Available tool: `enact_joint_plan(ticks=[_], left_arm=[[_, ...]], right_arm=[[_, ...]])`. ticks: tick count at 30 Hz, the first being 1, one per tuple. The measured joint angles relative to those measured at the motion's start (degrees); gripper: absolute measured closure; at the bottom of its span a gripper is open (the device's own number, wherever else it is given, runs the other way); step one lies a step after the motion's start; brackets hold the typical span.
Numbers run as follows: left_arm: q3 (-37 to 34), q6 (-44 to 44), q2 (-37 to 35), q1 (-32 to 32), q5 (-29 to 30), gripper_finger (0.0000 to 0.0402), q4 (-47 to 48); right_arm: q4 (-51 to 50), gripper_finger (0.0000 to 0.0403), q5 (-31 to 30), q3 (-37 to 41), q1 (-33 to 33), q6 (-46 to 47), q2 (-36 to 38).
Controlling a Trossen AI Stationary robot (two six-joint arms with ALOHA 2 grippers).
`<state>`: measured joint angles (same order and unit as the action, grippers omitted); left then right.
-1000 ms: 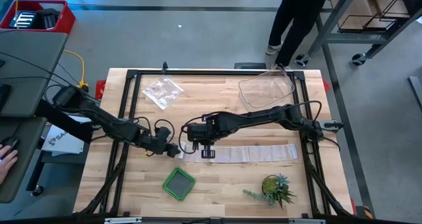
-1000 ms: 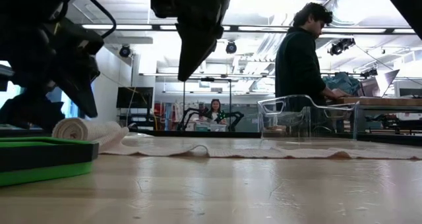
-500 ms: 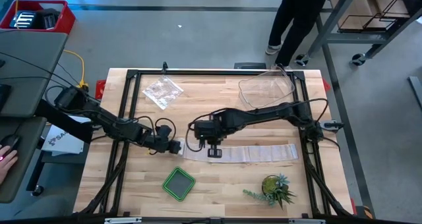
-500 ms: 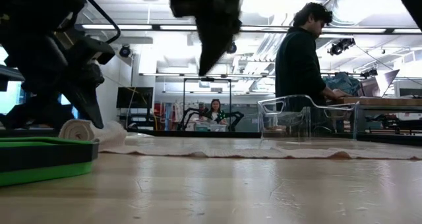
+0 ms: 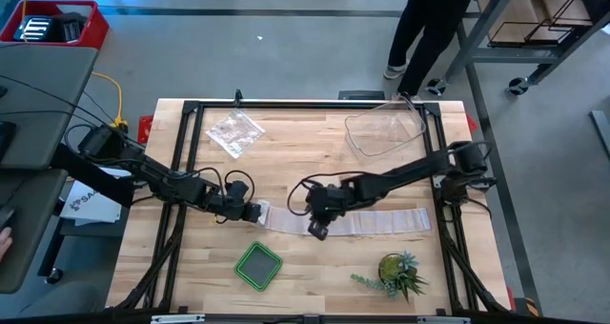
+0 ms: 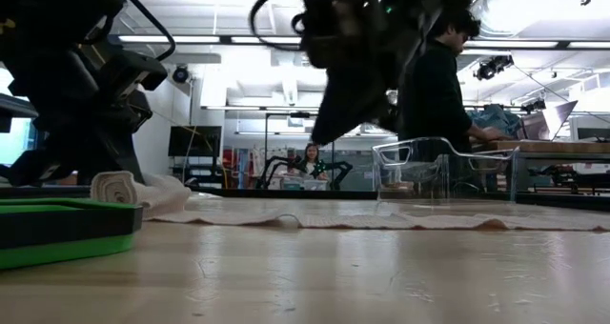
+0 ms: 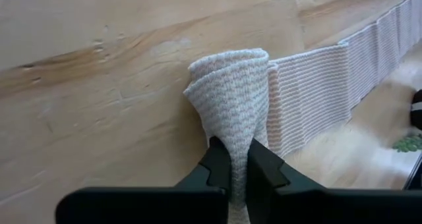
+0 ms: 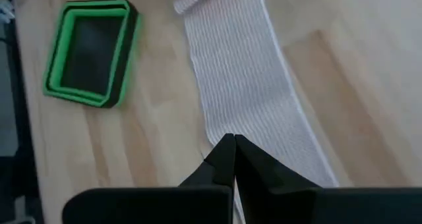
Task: Roll bandage
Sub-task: Roll the white bandage
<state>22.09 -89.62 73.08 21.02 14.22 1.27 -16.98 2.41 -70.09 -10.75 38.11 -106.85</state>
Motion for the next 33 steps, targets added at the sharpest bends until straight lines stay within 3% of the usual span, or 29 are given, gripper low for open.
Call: enact_joint_plan(ticks=[3, 8, 23, 33], left_arm=[[0.0, -0.4, 0.0, 0.0, -0.1, 0.0393, 0.0], [0.7, -1.8, 0.0, 0.0, -0.3, 0.0393, 0.5], [3.6, -6.9, -1.2, 4.6, -0.3, 0.0394, 4.3], [3.6, -12.3, -6.4, 8.2, 3.1, 0.0394, 13.7]], right_arm=[[0.0, 0.0403, -1.5, -1.4, -0.1, 3.2, -3.2], [0.1, 0.0403, 1.1, -3.2, 0.5, 6.9, -7.8], [-2.6, 0.0403, -3.0, -3.2, -0.2, 11.0, -8.4], [-4.2, 0.0403, -3.8, -3.4, -2.1, 16.0, -10.3]])
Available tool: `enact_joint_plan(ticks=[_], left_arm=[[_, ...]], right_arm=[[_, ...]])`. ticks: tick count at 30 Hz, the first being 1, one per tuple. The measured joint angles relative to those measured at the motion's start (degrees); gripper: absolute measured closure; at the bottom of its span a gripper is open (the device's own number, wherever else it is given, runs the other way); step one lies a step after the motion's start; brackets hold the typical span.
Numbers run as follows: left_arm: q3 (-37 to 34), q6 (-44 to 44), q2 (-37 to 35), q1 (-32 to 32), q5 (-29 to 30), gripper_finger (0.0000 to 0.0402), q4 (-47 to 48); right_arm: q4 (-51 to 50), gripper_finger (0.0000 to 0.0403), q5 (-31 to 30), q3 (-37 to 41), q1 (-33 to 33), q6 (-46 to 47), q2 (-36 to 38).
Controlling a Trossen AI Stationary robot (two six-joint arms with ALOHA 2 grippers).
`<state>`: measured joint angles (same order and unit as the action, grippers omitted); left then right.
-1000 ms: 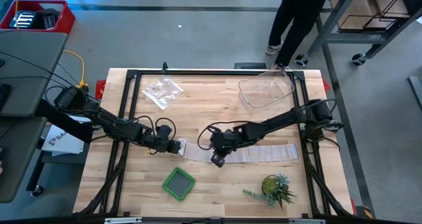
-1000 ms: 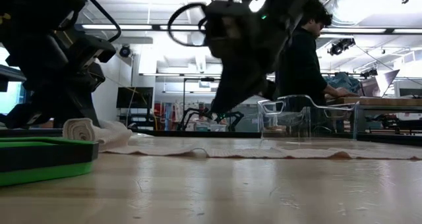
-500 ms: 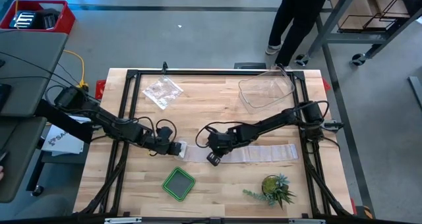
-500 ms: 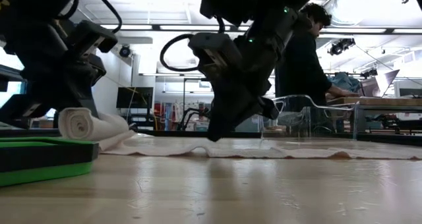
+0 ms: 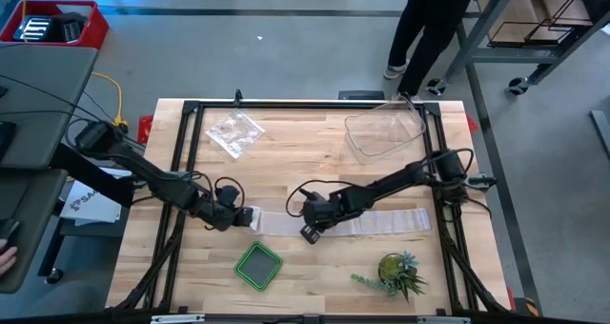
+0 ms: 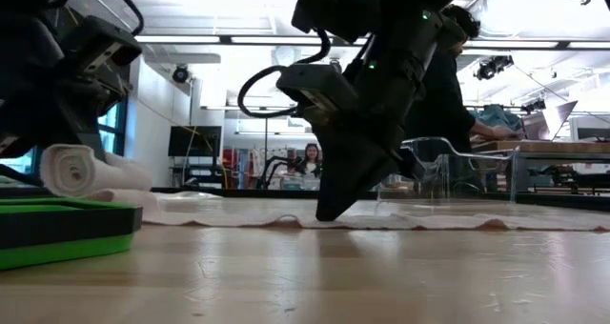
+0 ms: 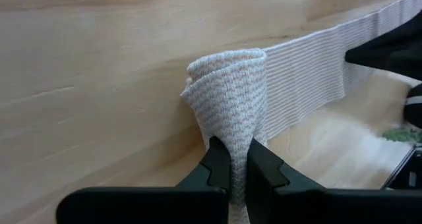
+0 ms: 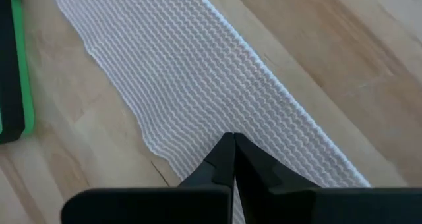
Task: Roll bandage
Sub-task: Roll the white bandage
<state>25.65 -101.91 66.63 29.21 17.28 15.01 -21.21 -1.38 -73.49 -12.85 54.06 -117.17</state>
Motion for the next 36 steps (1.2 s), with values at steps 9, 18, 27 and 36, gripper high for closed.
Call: enact_joint_plan(ticks=[9, 18, 27, 36], left_arm=[[1.5, -2.8, -1.4, 1.2, 1.5, 0.0394, 3.9], [8.6, 3.5, -0.7, 0.6, 1.0, 0.0394, 12.1], [8.5, 3.1, 3.8, -1.0, -0.7, 0.0394, 10.1], [9.3, 2.7, 7.6, -1.5, -2.9, 0.0394, 8.5]], right_arm=[[-2.8, 0.0403, -2.0, -0.6, -1.1, 4.5, -0.1], [-3.6, 0.0403, -2.6, -0.5, -1.1, 6.1, -0.2], [-2.8, 0.0403, -2.7, -0.4, -1.1, 6.5, -0.2], [-2.6, 0.0403, -3.0, -0.4, -1.1, 6.5, -0.3]])
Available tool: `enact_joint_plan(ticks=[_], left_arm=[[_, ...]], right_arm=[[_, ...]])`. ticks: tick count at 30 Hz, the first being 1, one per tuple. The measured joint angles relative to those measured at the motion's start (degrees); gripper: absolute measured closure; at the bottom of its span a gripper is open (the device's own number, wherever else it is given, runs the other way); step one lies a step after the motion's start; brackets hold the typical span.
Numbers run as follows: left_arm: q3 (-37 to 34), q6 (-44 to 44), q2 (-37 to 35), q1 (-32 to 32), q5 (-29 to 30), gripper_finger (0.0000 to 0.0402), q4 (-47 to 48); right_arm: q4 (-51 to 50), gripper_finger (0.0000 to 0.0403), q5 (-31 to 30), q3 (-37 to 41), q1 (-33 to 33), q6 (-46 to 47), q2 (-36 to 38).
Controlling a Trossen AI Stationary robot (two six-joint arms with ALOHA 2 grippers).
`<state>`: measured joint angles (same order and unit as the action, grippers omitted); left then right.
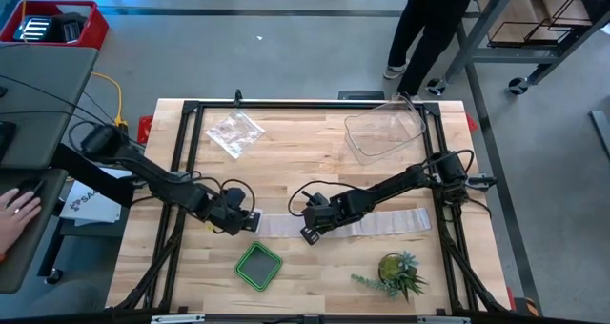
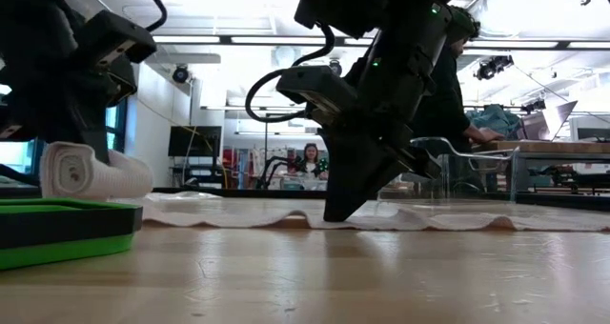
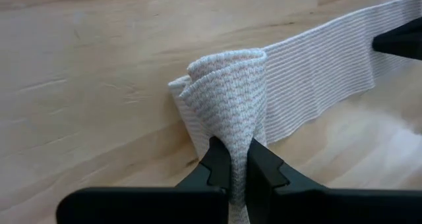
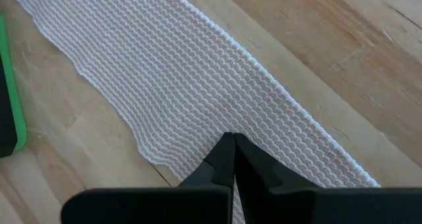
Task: Roll bandage
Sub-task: Roll the white bandage
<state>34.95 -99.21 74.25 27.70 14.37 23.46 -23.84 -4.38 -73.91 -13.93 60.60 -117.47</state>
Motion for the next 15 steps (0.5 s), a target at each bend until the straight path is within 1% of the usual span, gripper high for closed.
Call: enact_joint_plan(ticks=[3, 5, 9, 15], left_arm=[[3.4, 1.3, 1.6, 0.0, 0.3, 0.0394, 2.0], [6.5, 3.1, 2.9, 0.0, 0.3, 0.0394, 5.9], [11.3, 3.9, 4.9, 0.5, 1.1, 0.0394, 12.5], [11.7, 0.1, 5.3, 2.3, 1.9, 0.0394, 12.8]], right_arm=[[0.0, 0.0403, -0.1, 0.0, 0.0, 0.0, 0.0], [0.1, 0.0403, -0.4, 0.0, 0.0, 0.1, 0.0], [0.7, 0.0403, -2.9, 0.1, 0.0, 2.5, -0.1], [1.3, 0.0403, -5.5, 0.1, 0.4, 3.9, -0.2]])
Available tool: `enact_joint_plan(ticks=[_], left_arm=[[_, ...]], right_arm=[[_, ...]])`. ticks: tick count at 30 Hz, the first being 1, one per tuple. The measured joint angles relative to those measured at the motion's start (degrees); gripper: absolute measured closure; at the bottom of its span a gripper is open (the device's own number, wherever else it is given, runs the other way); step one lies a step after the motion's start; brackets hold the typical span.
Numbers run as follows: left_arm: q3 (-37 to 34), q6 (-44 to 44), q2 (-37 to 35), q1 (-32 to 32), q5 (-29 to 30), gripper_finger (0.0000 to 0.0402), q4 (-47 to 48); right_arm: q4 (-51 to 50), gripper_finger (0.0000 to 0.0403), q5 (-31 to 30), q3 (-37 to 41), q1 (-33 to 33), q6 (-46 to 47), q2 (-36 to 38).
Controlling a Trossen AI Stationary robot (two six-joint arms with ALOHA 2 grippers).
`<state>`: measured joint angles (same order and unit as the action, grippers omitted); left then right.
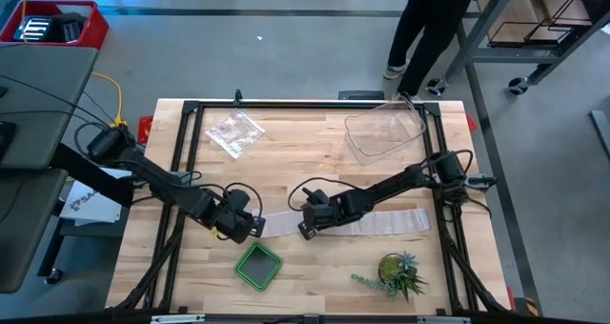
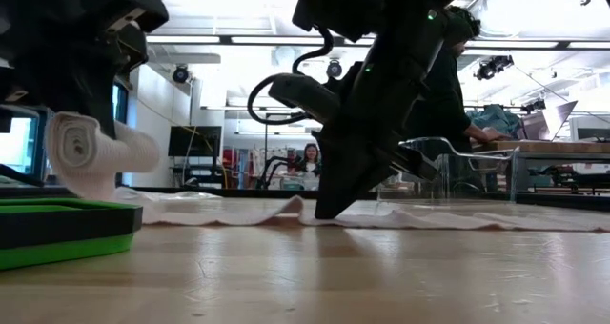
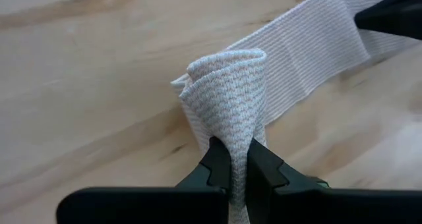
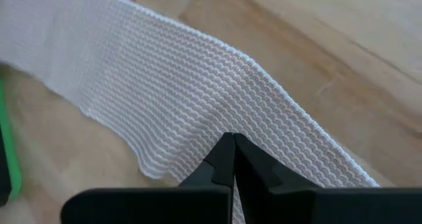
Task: Roll bandage
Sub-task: Roll the white bandage
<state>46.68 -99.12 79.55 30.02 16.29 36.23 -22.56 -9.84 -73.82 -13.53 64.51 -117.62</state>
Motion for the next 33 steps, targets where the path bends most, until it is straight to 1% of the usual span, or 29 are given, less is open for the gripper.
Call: enact_joint_plan(ticks=[3, 6, 13, 17, 19, 24, 33], left_arm=[[0.0, -2.6, 0.2, 1.1, 2.0, 0.0394, 1.2], [0.0, -4.6, 0.8, 1.2, 2.3, 0.0394, 3.9], [0.0, -5.7, 0.8, 1.2, 2.5, 0.0394, 6.5], [0.0, -4.9, 0.8, 1.1, 2.4, 0.0394, 7.5], [0.0, -4.0, 0.8, 1.1, 2.4, 0.0394, 8.8], [0.0, -3.6, 0.8, 1.1, 1.2, 0.0394, 12.6], [0.0, 1.1, 0.8, 1.1, -0.4, 0.0394, 13.1]], right_arm=[[-0.2, 0.0403, -1.6, 0.0, 0.1, 1.1, 0.0], [-0.1, 0.0403, -1.5, 0.0, 0.2, 1.2, 0.0], [-0.8, 0.0403, 3.1, 0.0, -0.9, -3.9, 0.1], [0.4, 0.0403, 6.9, 0.0, -1.1, -6.3, 0.1], [0.6, 0.0403, 7.5, 0.0, -1.1, -6.6, 0.1], [1.5, 0.0403, 6.1, 0.0, -1.1, -4.9, 0.3], [2.5, 0.0403, 6.1, 0.1, -1.1, -5.4, 0.7]])
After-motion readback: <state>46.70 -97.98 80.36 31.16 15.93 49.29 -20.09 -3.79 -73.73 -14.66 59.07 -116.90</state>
